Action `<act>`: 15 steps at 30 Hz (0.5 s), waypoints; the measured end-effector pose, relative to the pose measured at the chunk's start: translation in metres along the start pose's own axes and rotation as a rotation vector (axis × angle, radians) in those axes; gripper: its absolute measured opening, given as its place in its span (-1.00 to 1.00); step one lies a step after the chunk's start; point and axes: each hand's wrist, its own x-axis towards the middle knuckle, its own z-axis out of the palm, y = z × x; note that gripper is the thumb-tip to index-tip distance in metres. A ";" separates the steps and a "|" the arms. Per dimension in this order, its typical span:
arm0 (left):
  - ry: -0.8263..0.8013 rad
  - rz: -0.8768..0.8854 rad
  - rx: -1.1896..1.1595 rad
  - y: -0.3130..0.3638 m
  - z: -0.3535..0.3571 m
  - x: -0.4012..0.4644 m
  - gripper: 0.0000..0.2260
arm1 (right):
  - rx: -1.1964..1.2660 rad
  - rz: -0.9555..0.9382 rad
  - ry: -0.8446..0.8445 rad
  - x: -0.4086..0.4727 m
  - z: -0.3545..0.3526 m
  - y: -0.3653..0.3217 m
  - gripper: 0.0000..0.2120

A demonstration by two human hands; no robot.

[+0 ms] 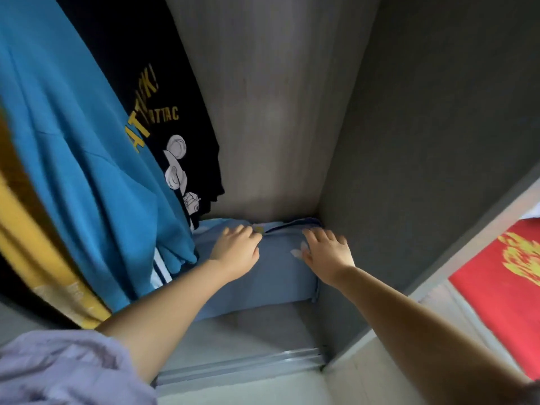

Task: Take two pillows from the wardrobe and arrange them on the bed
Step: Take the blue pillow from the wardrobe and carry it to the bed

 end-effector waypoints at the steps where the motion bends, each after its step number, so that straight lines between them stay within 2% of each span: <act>1: -0.026 -0.012 -0.008 -0.006 0.007 0.008 -0.71 | 0.003 -0.004 -0.018 0.011 0.007 -0.001 -0.51; 7: -0.142 -0.023 -0.137 -0.043 0.061 0.066 -0.68 | 0.024 0.042 -0.121 0.080 0.050 -0.001 -0.50; 11: -0.291 -0.028 -0.083 -0.061 0.109 0.095 -0.62 | 0.069 0.117 -0.201 0.117 0.088 0.000 -0.49; 15: -0.382 -0.025 -0.053 -0.075 0.158 0.112 -0.67 | 0.118 0.129 -0.288 0.151 0.131 -0.002 -0.48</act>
